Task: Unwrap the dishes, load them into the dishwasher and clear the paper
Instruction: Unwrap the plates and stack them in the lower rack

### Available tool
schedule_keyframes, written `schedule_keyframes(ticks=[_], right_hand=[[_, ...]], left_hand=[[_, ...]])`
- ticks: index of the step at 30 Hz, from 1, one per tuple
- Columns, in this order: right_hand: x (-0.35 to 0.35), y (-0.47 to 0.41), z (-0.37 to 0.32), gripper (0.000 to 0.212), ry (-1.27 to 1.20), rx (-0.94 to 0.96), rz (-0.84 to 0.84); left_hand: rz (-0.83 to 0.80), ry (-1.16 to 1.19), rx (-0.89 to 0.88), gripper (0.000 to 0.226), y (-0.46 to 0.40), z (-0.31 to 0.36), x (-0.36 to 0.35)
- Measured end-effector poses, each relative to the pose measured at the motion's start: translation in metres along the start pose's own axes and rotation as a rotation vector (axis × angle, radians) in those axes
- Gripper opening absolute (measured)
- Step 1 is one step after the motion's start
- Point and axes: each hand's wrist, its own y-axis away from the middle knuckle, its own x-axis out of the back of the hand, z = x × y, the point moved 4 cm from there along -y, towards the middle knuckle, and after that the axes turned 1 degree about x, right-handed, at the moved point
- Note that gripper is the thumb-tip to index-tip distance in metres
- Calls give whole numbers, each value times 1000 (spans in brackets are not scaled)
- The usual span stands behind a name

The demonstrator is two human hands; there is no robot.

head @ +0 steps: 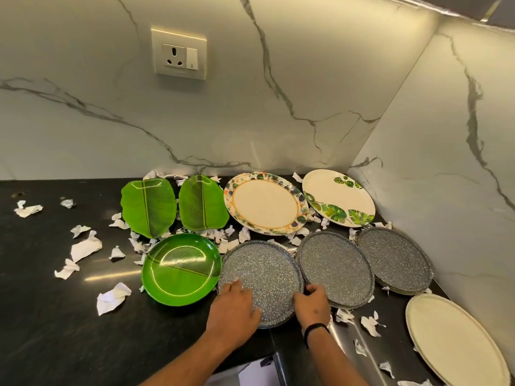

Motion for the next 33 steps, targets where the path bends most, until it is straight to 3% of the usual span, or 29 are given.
schedule_keyframes(ticks=[3, 12, 22, 28, 33], right_hand=[[-1, -4, 3, 6, -149, -55, 1], [4, 4, -27, 6, -492, -54, -51], [40, 15, -54, 8, -644, 73, 184], [56, 31, -56, 4, -721, 131, 235], [57, 55, -41, 9, -807, 175, 206]], left_hand=[[93, 90, 13, 43, -1, -6, 3], [208, 278, 24, 38, 3, -18, 13], [406, 680, 111, 45, -10, -25, 42], [216, 1127, 255, 59, -21, -19, 61], [78, 1409, 307, 38, -21, -16, 67]])
